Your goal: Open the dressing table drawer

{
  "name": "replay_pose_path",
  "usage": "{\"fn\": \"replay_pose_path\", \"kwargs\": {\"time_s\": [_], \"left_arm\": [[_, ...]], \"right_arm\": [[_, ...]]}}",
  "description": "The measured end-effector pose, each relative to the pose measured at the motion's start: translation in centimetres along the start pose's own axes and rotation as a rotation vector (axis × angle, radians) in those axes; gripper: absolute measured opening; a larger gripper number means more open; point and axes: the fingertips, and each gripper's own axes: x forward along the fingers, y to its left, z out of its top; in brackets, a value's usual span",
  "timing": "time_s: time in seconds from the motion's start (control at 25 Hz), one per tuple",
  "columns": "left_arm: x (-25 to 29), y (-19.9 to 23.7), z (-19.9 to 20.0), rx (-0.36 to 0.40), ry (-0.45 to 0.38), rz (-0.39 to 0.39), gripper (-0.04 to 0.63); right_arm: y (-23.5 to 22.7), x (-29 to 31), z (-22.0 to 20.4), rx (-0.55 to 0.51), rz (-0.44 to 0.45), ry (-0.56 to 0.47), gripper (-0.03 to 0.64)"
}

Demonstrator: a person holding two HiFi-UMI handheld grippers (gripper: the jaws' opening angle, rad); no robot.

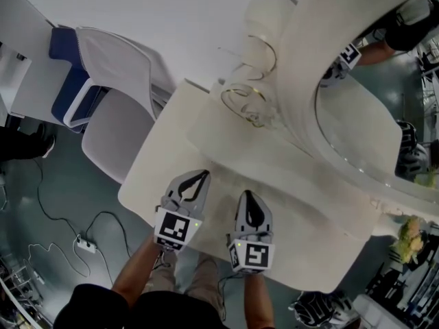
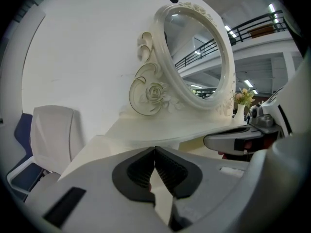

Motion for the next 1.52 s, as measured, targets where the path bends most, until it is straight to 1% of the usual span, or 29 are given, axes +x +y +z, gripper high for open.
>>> {"fn": "replay_pose_path", "kwargs": {"time_s": [0.24,0.32,0.44,0.56,1.0,1.08,1.24,1.52], "left_arm": [[1.5,0.5,-1.2,-0.036,0.049,0.024,0.011],[2.2,0.3,-1.8,-0.043,0.075,0.009,0.093],[2.9,0.2,-2.4,-0.038,0.096,0.005,0.138],[3.6,0.1,-2.8,-0.028,0.109,0.008,0.158],[5.2,0.6,-3.9,-0.015,0.133,0.048,0.157],[5.4,0.7,-4.0,-0.013,0.136,0.053,0.145],[5.3,1.1,-4.0,-0.006,0.131,0.073,0.097],[5.4,1.0,-4.0,0.005,0.134,0.063,0.095]], "right_arm": [[-0.4,0.0,0.1,0.01,-0.005,0.0,-0.002],[-0.5,0.0,0.1,0.014,-0.007,0.0,-0.002],[-0.6,0.0,-0.1,0.022,-0.012,-0.002,-0.002],[-0.8,-0.1,0.1,0.031,-0.017,-0.005,-0.002],[-1.6,-0.2,-0.1,0.044,-0.028,-0.001,-0.002],[-1.8,-0.2,-0.1,0.046,-0.03,-0.002,-0.002],[-1.8,-0.2,-0.3,0.046,-0.029,-0.001,-0.002],[-1.7,-0.2,-0.6,0.045,-0.031,0.007,-0.002]]}}
